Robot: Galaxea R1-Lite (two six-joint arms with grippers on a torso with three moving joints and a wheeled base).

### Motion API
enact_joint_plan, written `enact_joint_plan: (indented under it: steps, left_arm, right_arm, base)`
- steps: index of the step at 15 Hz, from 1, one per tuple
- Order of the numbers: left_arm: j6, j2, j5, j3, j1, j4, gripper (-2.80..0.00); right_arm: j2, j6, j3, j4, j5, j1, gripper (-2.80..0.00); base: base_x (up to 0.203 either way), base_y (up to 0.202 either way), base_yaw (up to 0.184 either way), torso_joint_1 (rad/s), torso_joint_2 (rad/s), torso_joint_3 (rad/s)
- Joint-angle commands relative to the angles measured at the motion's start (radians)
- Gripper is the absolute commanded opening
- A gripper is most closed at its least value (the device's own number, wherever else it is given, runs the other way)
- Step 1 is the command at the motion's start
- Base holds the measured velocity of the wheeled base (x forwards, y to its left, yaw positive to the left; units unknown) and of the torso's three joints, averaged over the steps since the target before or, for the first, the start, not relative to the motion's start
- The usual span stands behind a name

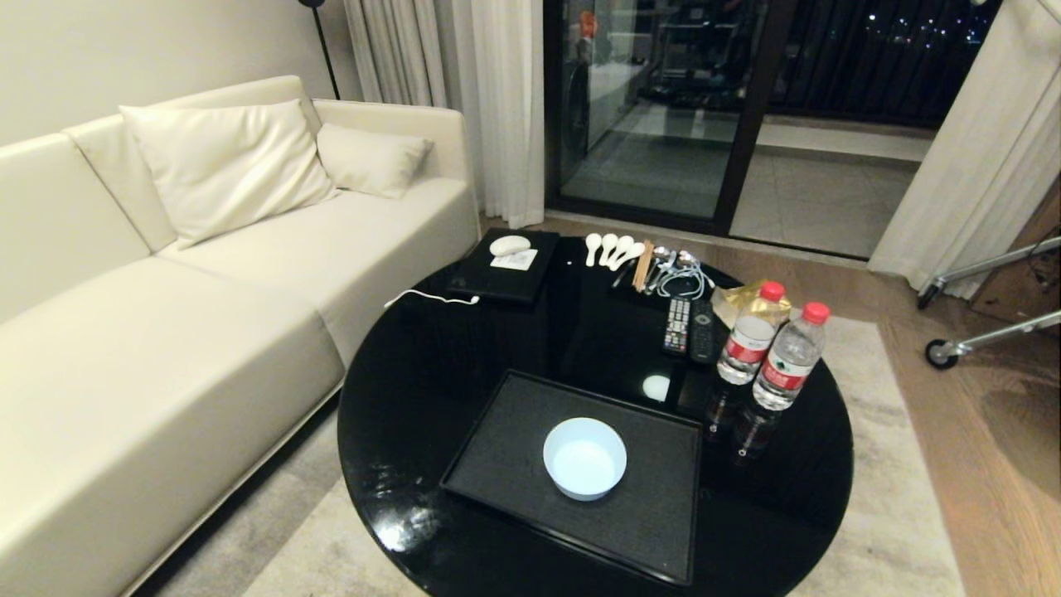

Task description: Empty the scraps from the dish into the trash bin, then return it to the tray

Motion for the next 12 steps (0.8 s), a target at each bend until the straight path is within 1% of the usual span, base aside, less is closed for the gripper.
enact_joint_plan:
  steps: [1,5,8,10,12]
  left_arm:
    - [0.000,0.000,0.000,0.000,0.000,0.000,-2.80]
    - [0.000,0.000,0.000,0.000,0.000,0.000,-2.80]
    - [0.000,0.000,0.000,0.000,0.000,0.000,-2.80]
    - [0.000,0.000,0.000,0.000,0.000,0.000,-2.80]
    - [0.000,0.000,0.000,0.000,0.000,0.000,-2.80]
  right_arm:
    - [0.002,0.005,0.000,-0.001,0.001,0.000,-2.80]
    - [0.002,0.006,0.000,-0.002,0.002,0.000,-2.80]
    - [0.002,-0.037,0.000,-0.002,0.003,0.000,-2.80]
    - [0.002,-0.008,0.000,-0.002,0.004,0.000,-2.80]
    - [0.002,0.060,0.000,-0.003,0.000,0.000,-2.80]
  base:
    - [0.000,0.000,0.000,0.000,0.00,0.000]
    - [0.000,0.000,0.000,0.000,0.00,0.000]
    - [0.000,0.000,0.000,0.000,0.00,0.000]
    - [0.000,0.000,0.000,0.000,0.00,0.000]
    - [0.000,0.000,0.000,0.000,0.00,0.000]
